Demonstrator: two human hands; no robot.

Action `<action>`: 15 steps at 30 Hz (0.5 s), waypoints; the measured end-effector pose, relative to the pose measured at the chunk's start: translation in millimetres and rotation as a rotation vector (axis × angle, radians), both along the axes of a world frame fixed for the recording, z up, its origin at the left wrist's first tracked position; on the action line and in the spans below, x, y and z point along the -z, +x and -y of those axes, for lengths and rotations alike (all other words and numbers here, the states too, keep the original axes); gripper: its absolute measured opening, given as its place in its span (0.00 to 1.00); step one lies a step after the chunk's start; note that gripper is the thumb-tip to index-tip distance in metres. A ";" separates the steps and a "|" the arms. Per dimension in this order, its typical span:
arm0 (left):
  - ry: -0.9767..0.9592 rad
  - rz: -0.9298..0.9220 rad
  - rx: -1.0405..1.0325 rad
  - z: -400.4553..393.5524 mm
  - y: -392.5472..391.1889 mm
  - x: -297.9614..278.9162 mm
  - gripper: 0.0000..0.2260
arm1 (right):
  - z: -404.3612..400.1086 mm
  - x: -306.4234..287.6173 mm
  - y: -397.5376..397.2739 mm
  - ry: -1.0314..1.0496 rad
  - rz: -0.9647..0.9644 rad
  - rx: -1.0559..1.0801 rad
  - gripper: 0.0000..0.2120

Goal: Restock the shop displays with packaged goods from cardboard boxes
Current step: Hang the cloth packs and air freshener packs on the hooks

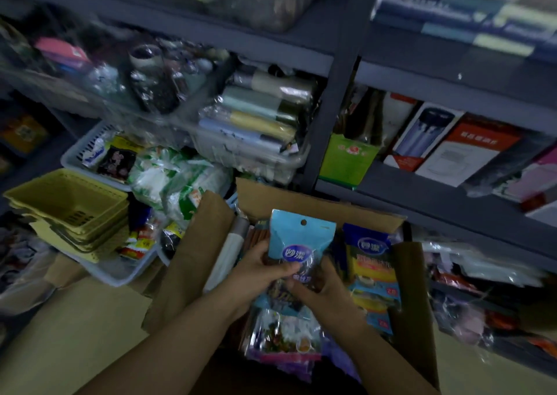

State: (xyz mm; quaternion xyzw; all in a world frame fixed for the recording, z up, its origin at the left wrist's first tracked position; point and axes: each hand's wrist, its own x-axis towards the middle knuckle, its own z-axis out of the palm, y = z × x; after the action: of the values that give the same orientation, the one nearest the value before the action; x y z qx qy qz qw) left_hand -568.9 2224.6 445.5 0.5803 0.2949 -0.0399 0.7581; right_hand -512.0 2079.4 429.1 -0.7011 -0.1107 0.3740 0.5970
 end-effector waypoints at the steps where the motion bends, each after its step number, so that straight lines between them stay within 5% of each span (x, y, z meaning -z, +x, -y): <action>1: 0.006 0.038 -0.047 -5.2 2.2 -7.9 0.15 | -7.9 -6.5 3.5 0.037 0.017 -0.027 0.26; 6: 0.131 0.186 -0.117 -50.4 15.4 -50.3 0.14 | -59.2 -50.3 24.0 0.150 0.160 -0.079 0.26; 11: 0.165 0.180 0.015 -101.7 21.7 -80.2 0.31 | -98.9 -83.8 29.4 0.152 0.247 -0.088 0.24; 15: 0.135 0.140 0.160 -106.7 21.0 -64.2 0.22 | -99.7 -71.6 7.3 0.066 0.265 -0.061 0.19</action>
State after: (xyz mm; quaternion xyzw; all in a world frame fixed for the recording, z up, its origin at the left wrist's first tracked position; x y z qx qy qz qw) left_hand -547.9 2331.2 509.7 0.6531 0.1963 -0.0396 0.7303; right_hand -504.7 2179.1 500.7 -0.7205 -0.2222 0.2920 0.5884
